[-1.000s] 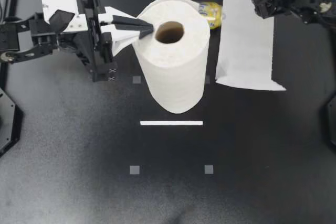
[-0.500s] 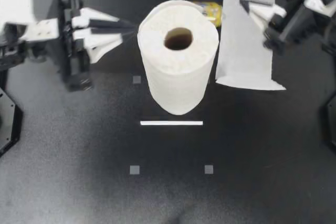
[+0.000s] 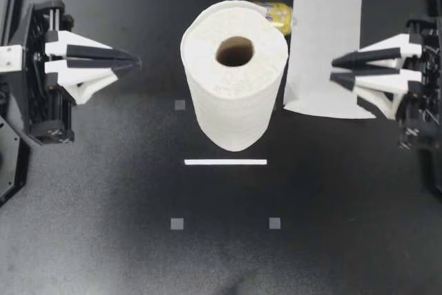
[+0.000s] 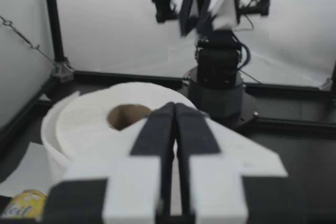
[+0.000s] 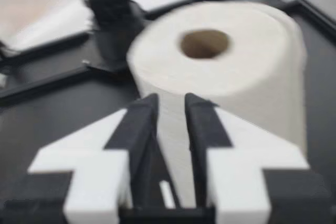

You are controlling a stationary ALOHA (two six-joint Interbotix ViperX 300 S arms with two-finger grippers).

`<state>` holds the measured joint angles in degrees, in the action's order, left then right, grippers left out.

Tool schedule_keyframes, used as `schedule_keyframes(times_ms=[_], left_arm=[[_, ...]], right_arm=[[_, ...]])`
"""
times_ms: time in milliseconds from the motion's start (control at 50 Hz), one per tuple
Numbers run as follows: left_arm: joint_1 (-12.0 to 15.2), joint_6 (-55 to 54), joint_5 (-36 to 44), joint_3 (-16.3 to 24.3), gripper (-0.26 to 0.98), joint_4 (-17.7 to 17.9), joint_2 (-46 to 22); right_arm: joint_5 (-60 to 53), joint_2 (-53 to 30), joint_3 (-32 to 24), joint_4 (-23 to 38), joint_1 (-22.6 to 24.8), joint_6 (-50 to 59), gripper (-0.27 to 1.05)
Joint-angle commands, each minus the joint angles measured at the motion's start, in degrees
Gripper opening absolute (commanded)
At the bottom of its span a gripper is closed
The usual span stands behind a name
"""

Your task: Pick up a piece of paper towel and place it on the spilled liquid.

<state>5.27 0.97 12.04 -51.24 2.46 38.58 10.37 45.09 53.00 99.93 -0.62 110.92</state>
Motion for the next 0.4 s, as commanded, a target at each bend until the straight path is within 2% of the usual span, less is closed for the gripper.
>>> schedule_keyframes(times_ms=[0,120,380], left_arm=[[-0.7,0.09,0.0,1.67,0.1,0.09,-0.26],[-1.23,0.0,0.0,1.58,0.1,0.09,-0.35],[-1.23,0.44,0.44,1.76,0.1,0.09,-0.35]], right_arm=[[-0.09,0.0,-2.81,0.53,1.85,-0.09,0.31],[-0.09,-0.18,-4.48,1.85,3.43,-0.09,0.3],[0.0,-0.53,-4.83,2.46,3.52,-0.09,0.3]])
